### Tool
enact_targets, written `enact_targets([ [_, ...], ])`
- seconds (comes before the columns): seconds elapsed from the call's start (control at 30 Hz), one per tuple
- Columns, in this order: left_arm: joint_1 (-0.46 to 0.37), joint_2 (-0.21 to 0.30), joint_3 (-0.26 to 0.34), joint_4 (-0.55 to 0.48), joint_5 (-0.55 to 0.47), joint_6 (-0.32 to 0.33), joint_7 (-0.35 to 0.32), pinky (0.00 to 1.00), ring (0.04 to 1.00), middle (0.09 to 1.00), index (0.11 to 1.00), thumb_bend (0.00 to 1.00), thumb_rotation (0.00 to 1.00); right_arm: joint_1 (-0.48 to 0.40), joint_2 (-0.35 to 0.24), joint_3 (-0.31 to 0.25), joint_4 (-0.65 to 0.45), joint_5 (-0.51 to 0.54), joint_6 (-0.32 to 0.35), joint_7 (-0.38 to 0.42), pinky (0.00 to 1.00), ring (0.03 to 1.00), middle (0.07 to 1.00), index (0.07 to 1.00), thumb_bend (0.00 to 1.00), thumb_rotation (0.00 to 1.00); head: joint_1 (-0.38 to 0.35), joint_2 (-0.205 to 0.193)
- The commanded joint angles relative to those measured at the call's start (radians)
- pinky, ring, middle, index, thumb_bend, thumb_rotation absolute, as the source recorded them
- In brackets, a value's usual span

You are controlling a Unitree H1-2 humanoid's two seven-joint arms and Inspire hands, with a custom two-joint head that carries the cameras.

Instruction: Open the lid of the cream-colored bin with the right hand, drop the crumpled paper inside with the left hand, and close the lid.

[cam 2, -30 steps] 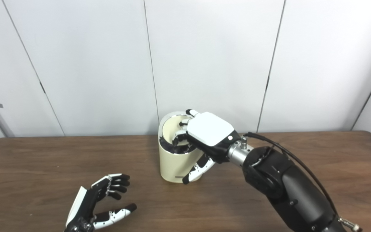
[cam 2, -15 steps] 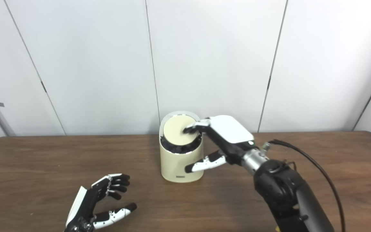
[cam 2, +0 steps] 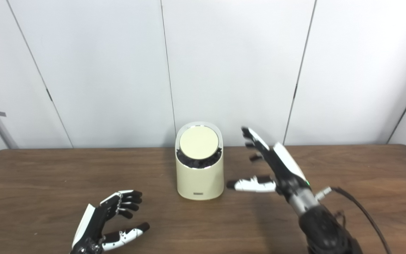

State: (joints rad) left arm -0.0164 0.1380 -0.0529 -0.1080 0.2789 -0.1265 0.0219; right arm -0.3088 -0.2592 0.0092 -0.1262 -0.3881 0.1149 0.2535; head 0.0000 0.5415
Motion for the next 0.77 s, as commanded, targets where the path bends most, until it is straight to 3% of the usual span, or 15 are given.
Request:
enact_targets([
  [0.0,-0.027,0.005,0.005,-0.026,-0.004,-0.020,0.002,0.56,0.642,0.684,0.706,0.72,0.09,-0.008,-0.013,-0.009,-0.034,0.043,-0.050,-0.023,0.74,0.872,0.933,0.971,0.84,0.42,-0.001,0.000],
  [0.23,-0.035,0.013,0.010,-0.030,-0.006,-0.018,-0.001,0.55,0.645,0.688,0.707,0.72,0.10,0.092,-0.011,0.004,-0.070,0.135,-0.064,-0.014,0.79,0.896,0.971,0.980,0.85,0.29,-0.009,-0.003],
  [0.4,-0.042,0.014,0.014,-0.030,-0.007,-0.022,0.001,0.55,0.641,0.692,0.707,0.71,0.10,0.131,-0.009,0.015,-0.075,0.138,-0.073,-0.030,0.85,0.912,0.987,0.989,0.84,0.31,-0.011,-0.002],
  [0.73,-0.043,0.014,0.015,-0.031,-0.022,-0.022,-0.007,0.55,0.649,0.718,0.738,0.74,0.13,0.165,-0.001,0.036,-0.062,0.105,-0.098,-0.074,0.78,0.898,0.974,0.984,0.84,0.36,-0.009,-0.004],
])
